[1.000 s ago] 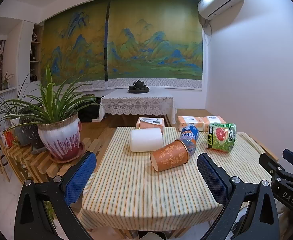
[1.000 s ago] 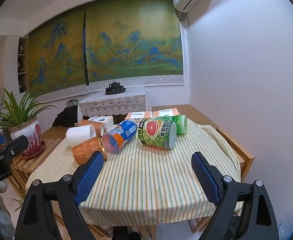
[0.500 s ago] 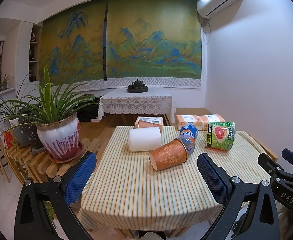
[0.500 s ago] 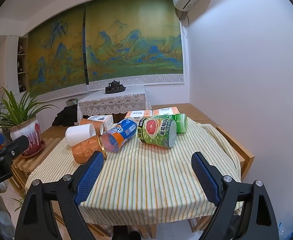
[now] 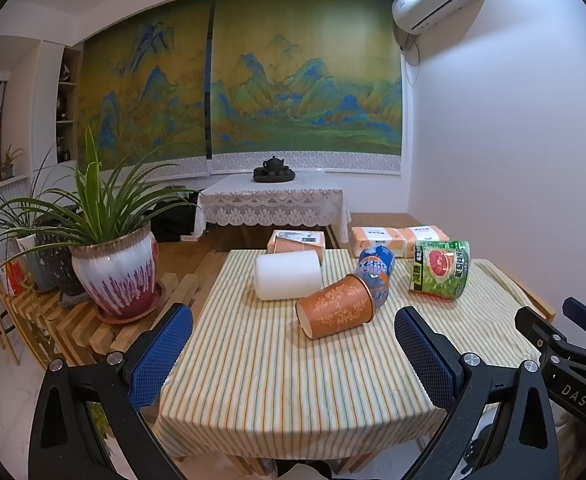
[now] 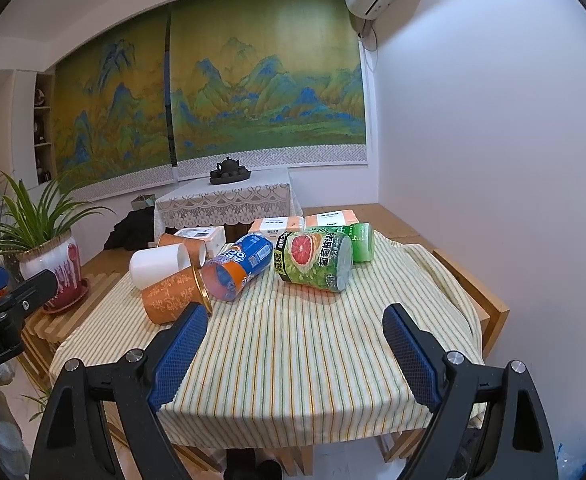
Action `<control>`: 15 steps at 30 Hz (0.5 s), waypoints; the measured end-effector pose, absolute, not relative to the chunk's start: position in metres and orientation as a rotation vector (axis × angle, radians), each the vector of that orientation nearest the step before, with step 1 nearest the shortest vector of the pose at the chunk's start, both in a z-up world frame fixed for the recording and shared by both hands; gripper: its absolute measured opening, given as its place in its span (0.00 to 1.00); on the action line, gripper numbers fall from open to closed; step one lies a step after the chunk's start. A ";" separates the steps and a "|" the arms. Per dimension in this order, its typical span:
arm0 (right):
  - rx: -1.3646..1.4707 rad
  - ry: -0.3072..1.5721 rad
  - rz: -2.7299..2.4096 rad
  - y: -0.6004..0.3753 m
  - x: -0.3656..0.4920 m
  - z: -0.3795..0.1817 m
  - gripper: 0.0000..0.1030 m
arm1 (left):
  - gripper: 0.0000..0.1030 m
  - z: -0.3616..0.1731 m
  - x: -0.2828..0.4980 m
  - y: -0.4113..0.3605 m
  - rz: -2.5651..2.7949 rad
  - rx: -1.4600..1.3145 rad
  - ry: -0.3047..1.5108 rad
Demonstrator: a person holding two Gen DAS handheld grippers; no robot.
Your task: Flip cup upside down
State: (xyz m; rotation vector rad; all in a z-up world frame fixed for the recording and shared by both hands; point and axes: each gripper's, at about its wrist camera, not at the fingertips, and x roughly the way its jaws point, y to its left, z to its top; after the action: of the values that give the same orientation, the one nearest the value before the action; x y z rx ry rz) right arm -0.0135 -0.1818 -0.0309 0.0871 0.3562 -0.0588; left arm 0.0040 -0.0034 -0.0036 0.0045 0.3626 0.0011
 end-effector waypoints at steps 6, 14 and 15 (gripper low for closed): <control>0.089 0.360 -0.057 -0.183 -0.013 -0.033 0.84 | 0.99 -0.003 0.004 -0.005 0.000 0.006 0.364; 0.090 0.361 -0.056 -0.183 -0.013 -0.034 0.84 | 0.99 -0.003 0.005 -0.006 0.001 0.006 0.365; 0.090 0.361 -0.056 -0.183 -0.013 -0.034 0.84 | 0.99 -0.003 0.005 -0.006 0.001 0.006 0.364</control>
State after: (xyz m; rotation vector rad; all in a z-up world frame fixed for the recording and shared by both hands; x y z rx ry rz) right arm -0.0127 -0.1828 -0.0344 0.0904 0.3615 -0.0555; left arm 0.0046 -0.0058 -0.0035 0.0061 0.3639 0.0005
